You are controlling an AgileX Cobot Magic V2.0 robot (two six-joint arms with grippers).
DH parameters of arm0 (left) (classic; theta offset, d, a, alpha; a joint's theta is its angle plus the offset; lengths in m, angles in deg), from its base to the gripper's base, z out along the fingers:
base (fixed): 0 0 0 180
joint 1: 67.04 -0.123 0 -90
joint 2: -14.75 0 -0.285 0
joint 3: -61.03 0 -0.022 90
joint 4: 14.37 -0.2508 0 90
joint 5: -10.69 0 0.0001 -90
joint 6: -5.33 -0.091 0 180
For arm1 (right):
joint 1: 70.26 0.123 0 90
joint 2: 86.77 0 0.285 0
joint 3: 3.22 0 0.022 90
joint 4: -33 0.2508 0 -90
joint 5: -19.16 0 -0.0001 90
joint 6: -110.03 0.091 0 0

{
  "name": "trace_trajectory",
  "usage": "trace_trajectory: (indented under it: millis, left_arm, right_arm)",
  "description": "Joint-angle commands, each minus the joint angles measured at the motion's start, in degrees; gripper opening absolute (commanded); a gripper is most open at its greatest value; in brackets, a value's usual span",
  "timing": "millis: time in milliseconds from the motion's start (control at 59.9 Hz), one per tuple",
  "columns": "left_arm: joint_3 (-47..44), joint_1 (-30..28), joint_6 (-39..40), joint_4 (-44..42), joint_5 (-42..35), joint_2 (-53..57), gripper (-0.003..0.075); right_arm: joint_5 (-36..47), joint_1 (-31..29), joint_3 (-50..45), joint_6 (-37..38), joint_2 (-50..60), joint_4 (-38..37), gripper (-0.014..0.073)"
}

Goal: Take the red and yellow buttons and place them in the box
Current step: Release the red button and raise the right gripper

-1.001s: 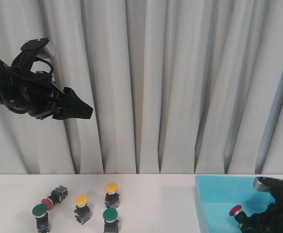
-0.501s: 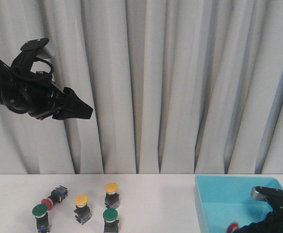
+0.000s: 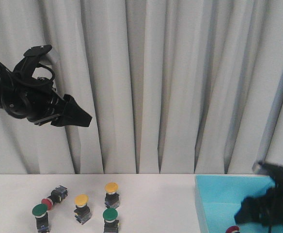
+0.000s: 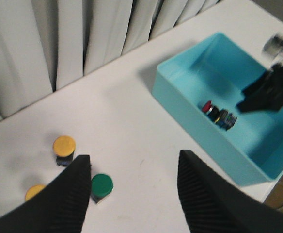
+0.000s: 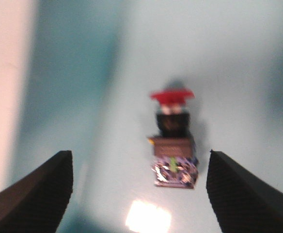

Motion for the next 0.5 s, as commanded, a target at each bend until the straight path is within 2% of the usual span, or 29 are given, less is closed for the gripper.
trace_trajectory:
  millis: [0, 100, 184, 284, 417, 434, 484]
  left_arm:
    - [1.7, 0.1, 0.6, -1.8, -0.8, 2.5, 0.0395]
    - [1.7, 0.1, 0.6, -5.5, 0.0, 2.5, 0.0395]
    - [1.7, 0.1, 0.6, -7.5, 0.7, 2.5, 0.0395]
    - [1.6, 0.1, 0.6, -8.9, 0.8, 2.5, 0.0395]
    - [1.6, 0.1, 0.6, -10.1, 0.9, 2.5, 0.0395]
    - [1.6, 0.1, 0.6, -10.2, 0.9, 2.5, 0.0395]
    - [1.6, 0.1, 0.6, -10.5, 0.9, 2.3, 0.0395]
  right_arm:
    - [-4.6, -0.3, 5.5, 0.2, 7.6, 4.2, 0.0552]
    - [-8.7, -0.3, 7.6, -1.0, 12.8, 8.1, 0.0508]
    - [-11.4, -0.3, 7.1, -3.4, 17.1, 11.8, 0.0428]
    - [-15.0, -0.2, 4.7, -8.1, 23.4, 16.9, 0.0279]
    - [-15.1, -0.2, -1.6, -15.5, 33.1, 21.7, 0.0004]
    - [-15.1, -0.2, -2.3, -16.0, 34.1, 22.1, -0.0018]
    - [-15.1, -0.2, -5.2, -17.5, 37.5, 23.4, -0.0013]
